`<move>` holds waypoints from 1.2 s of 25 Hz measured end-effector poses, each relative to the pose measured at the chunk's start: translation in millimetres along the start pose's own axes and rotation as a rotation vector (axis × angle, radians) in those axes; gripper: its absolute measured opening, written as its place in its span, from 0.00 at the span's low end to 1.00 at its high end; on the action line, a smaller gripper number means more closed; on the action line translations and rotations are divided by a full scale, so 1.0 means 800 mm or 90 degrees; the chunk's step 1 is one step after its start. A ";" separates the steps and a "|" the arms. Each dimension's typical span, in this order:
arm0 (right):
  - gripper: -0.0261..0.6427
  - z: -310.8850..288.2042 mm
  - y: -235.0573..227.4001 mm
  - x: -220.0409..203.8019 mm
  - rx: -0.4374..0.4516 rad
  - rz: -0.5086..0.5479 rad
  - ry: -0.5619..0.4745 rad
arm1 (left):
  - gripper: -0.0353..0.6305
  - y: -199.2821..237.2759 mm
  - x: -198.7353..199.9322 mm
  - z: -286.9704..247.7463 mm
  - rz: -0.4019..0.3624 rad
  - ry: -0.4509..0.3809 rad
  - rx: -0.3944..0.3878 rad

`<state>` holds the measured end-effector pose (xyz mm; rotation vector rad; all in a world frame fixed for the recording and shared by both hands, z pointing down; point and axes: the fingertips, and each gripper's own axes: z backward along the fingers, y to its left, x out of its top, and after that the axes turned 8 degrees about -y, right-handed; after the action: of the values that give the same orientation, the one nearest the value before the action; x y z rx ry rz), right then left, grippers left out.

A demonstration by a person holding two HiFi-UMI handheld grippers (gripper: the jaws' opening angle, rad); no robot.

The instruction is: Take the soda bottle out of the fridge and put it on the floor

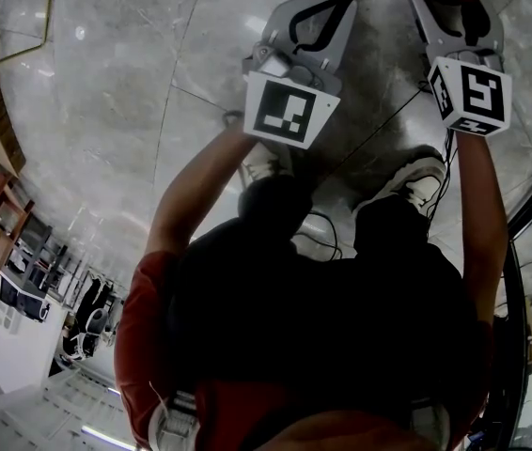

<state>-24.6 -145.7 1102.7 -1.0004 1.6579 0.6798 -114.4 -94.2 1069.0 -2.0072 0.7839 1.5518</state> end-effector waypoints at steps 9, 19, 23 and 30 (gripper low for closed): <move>0.49 0.000 -0.001 0.000 -0.001 -0.001 -0.002 | 0.05 0.001 0.001 -0.001 -0.004 0.001 0.001; 0.49 0.006 0.002 0.000 -0.006 0.012 0.004 | 0.05 -0.003 -0.001 0.002 -0.006 0.002 0.000; 0.49 0.011 0.003 -0.001 -0.011 -0.001 0.005 | 0.05 -0.005 0.000 0.004 -0.006 0.000 0.000; 0.49 0.026 0.002 -0.002 -0.017 -0.016 0.001 | 0.05 -0.001 0.004 0.006 -0.006 -0.006 0.009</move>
<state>-16.3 -127.4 1097.7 -1.0389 1.6391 0.6863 -116.3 -90.7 1064.9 -1.9904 0.7787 1.5453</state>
